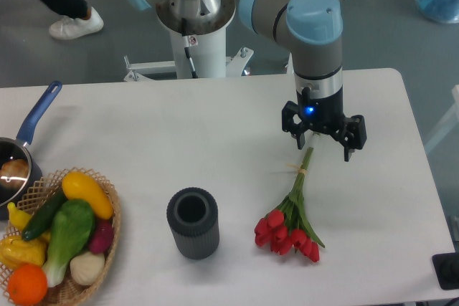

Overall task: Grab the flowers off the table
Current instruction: 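Move the open gripper over the green tulip stems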

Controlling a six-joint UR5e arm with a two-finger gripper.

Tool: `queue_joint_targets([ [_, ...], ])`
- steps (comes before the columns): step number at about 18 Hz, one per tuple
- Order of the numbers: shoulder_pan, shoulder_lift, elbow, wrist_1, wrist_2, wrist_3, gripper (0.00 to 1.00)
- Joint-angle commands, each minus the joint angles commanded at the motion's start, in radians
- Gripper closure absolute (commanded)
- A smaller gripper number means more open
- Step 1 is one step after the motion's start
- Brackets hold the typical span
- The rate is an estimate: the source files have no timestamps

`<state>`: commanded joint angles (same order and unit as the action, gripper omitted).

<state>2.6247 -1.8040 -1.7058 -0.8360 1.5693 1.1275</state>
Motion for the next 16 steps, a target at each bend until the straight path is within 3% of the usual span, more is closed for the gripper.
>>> queue_joint_targets([
  [9,0.002,-0.008,-0.012,0.015,0.005,-0.011,0.00],
  [11,0.009,-0.054,-0.021,0.047,0.003,-0.014,0.00],
  [16,0.044,-0.074,-0.029,0.060,0.003,-0.107,0.00],
])
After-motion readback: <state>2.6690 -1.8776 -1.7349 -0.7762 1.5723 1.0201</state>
